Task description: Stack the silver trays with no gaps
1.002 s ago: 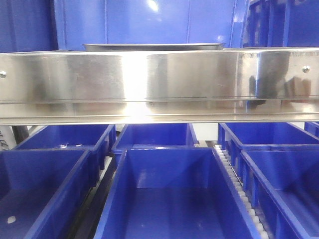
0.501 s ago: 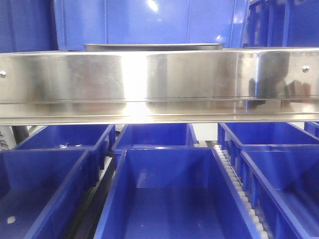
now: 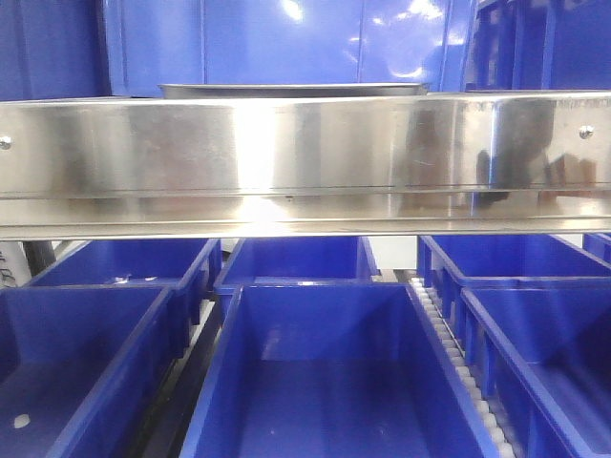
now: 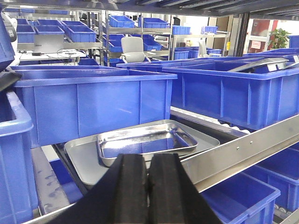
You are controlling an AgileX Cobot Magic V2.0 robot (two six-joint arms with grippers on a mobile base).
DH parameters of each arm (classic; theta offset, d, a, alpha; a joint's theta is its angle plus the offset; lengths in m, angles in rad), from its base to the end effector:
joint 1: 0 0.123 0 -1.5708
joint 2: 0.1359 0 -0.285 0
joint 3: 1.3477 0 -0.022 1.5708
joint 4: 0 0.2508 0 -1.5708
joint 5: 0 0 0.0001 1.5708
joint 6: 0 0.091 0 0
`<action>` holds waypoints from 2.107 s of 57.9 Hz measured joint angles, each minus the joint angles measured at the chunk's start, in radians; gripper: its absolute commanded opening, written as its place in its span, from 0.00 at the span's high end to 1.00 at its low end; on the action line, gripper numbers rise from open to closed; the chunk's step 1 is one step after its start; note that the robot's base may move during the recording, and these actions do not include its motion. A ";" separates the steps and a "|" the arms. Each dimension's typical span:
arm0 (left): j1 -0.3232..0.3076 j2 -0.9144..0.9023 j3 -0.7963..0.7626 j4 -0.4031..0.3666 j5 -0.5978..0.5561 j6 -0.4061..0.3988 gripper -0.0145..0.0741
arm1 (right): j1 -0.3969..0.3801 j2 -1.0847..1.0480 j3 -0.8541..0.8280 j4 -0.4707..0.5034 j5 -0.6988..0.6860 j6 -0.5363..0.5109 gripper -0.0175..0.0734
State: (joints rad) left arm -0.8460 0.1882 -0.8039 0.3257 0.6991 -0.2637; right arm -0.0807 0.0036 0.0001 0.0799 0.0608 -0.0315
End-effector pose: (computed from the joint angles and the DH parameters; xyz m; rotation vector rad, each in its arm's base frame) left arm 0.0114 0.0155 0.3953 0.4783 1.4893 -0.5187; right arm 0.0567 -0.0041 0.2075 0.0959 1.5450 -0.0219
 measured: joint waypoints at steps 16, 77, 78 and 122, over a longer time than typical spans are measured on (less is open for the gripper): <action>0.000 0.000 0.000 0.000 0.000 0.000 0.84 | 0.000 0.000 0.000 0.000 0.000 0.002 0.88; 0.758 -0.184 0.780 -0.230 -0.607 0.000 0.84 | 0.000 0.000 0.000 0.000 0.000 0.002 0.88; 0.758 -0.184 0.789 -0.229 -0.611 0.000 0.84 | 0.000 0.000 0.000 0.000 0.000 0.002 0.88; 0.758 -0.184 0.806 -0.208 -0.608 0.155 0.84 | -0.004 0.000 0.000 0.000 0.000 0.002 0.88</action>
State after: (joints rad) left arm -0.0881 0.0043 0.0018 0.1181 0.0907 -0.1088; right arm -0.0846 0.0036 0.0001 0.0799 0.0608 -0.0297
